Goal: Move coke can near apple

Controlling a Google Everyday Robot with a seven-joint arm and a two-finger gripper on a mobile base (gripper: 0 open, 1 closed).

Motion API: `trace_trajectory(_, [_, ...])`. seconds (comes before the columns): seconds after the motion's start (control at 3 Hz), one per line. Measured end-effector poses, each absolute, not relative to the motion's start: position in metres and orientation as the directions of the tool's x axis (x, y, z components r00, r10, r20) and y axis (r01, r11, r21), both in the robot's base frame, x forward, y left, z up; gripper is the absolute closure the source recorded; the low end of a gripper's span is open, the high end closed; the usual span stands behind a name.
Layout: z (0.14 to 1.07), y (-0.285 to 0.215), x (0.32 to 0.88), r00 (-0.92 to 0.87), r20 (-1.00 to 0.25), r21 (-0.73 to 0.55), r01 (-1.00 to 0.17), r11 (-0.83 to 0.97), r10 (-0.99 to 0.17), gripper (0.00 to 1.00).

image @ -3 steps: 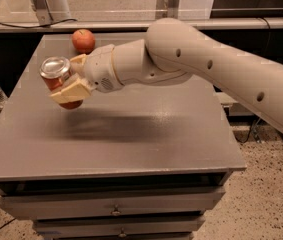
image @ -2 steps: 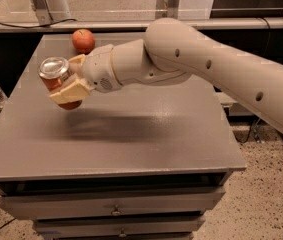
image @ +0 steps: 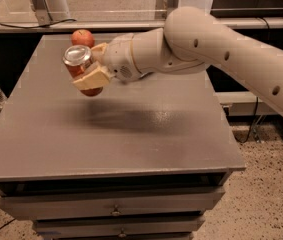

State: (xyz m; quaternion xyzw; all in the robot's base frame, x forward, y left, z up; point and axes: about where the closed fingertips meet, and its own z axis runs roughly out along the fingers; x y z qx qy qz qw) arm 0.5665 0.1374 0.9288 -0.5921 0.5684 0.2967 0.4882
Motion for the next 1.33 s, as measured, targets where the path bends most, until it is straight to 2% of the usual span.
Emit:
trace_trajectory(0.33, [0.933, 0.100, 0.595, 0.178, -0.896, -0.269, -0.947, 0.178, -0.407, 1.00])
trace_trajectory(1.33, [0.940, 0.069, 0.713, 0.241, -0.904, -0.340, -0.906, 0.253, -0.355, 1.00])
